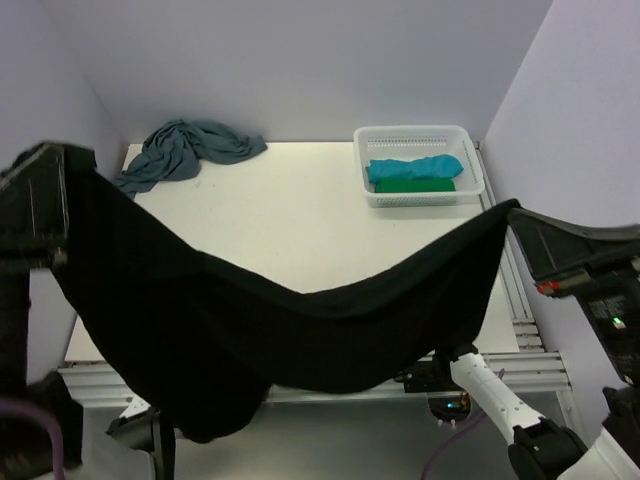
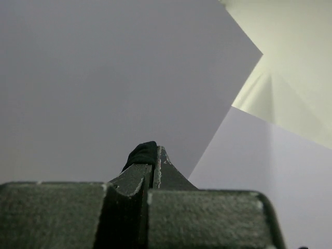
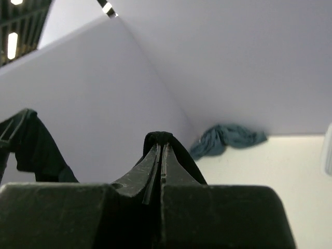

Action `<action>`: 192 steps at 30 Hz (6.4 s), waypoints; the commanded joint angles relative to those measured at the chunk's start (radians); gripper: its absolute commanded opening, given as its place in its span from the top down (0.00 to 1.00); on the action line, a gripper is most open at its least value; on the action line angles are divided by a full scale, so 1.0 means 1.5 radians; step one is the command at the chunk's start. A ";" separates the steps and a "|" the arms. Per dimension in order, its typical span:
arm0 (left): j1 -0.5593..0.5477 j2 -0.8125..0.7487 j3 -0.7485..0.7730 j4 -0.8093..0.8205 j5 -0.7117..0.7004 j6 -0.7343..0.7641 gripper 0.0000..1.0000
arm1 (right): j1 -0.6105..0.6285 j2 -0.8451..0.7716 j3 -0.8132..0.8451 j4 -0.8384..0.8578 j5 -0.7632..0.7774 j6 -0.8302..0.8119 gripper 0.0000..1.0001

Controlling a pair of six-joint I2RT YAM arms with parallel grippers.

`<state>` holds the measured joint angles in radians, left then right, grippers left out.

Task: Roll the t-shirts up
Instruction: Flatten the tshirt, then fold the tshirt

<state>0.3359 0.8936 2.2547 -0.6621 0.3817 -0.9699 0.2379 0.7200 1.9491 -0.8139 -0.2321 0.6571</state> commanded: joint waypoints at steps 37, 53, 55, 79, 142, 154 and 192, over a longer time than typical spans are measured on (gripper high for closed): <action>0.034 0.234 -0.015 0.348 0.121 -0.087 1.00 | -0.046 0.259 -0.038 0.238 -0.178 0.110 1.00; 0.033 0.204 0.043 0.300 0.087 -0.128 1.00 | -0.046 0.222 0.035 0.154 -0.191 0.104 1.00; 0.033 0.216 0.031 0.331 0.083 -0.132 1.00 | -0.046 0.240 0.025 0.167 -0.189 0.111 1.00; 0.039 0.528 0.165 0.608 0.042 -0.293 1.00 | -0.059 0.630 0.274 0.450 -0.245 0.293 1.00; -0.050 -0.076 -0.788 -0.384 -0.246 0.159 1.00 | 0.002 -0.009 -0.968 0.014 -0.088 -0.019 1.00; -0.051 0.023 -0.793 -0.310 -0.248 0.148 1.00 | 0.062 0.244 -0.770 -0.016 0.039 -0.071 1.00; -0.040 0.219 -0.803 -0.129 -0.260 0.182 0.76 | 0.087 0.997 0.176 -0.111 0.113 -0.199 0.53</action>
<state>0.2745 1.2182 1.0584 -0.8955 -0.0303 -0.7174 0.3740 2.1231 2.1231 -0.9497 0.0288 0.3912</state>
